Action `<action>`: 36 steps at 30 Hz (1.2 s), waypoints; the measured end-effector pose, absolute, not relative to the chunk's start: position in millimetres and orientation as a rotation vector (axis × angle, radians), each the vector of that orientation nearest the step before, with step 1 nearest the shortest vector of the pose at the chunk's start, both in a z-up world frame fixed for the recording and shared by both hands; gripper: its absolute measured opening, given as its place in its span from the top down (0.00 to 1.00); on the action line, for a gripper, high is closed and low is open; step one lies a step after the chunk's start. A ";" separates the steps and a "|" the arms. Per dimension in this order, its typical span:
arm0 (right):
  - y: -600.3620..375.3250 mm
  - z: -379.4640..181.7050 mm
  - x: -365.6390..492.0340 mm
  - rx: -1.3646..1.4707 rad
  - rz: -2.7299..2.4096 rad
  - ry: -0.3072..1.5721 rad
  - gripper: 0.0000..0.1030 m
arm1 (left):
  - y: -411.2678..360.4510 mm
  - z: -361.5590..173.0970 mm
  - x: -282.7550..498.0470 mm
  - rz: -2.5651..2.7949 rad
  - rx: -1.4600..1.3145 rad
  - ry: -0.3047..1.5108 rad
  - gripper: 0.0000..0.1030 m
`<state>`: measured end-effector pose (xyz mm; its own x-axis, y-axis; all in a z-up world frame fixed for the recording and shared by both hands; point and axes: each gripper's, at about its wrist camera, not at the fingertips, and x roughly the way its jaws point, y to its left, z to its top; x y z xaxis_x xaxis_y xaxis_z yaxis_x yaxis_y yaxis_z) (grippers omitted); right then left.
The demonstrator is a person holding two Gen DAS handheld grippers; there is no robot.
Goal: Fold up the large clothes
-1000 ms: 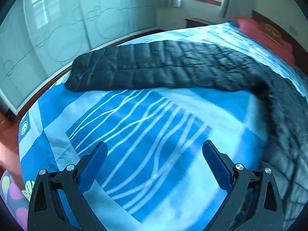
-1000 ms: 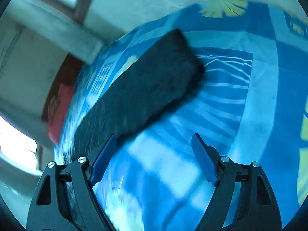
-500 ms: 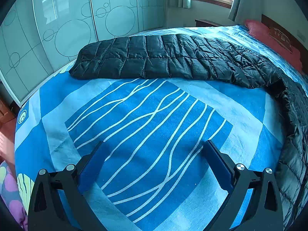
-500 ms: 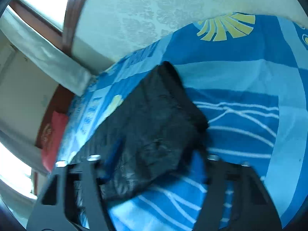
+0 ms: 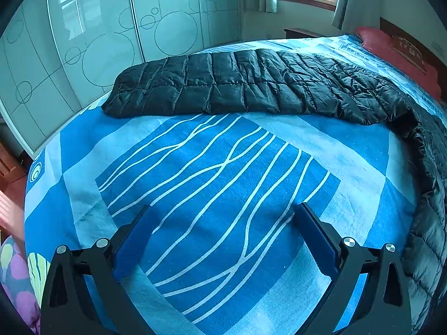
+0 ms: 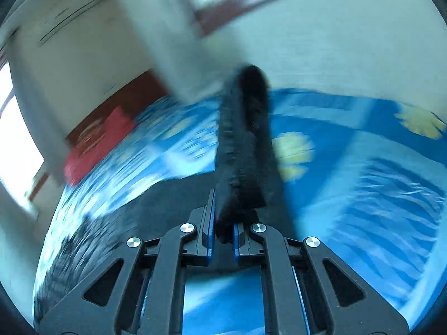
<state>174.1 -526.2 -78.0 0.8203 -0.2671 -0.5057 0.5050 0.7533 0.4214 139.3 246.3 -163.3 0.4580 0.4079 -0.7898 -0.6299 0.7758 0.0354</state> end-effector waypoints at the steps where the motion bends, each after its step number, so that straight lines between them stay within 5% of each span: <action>1: -510.2 -73.7 183.4 0.559 -0.403 0.445 0.91 | 246.8 -163.3 139.2 0.649 -0.279 0.886 0.04; 11: -298.8 -54.0 300.3 0.346 -0.035 0.562 0.91 | 247.8 -163.3 138.0 0.644 -0.287 0.879 0.04; 26: -64.0 -111.3 366.0 0.151 0.258 0.803 0.91 | 249.5 -163.9 136.9 0.640 -0.292 0.870 0.04; 29: -38.1 -121.9 373.1 0.142 0.322 0.864 0.78 | 249.2 -164.1 136.7 0.642 -0.289 0.871 0.04; 31: -26.7 -119.4 368.3 0.157 0.404 0.877 0.47 | 249.2 -163.9 136.6 0.641 -0.291 0.871 0.04; 36: -55.1 -87.0 336.3 0.188 0.485 0.829 0.45 | 249.1 -163.9 136.4 0.641 -0.290 0.871 0.04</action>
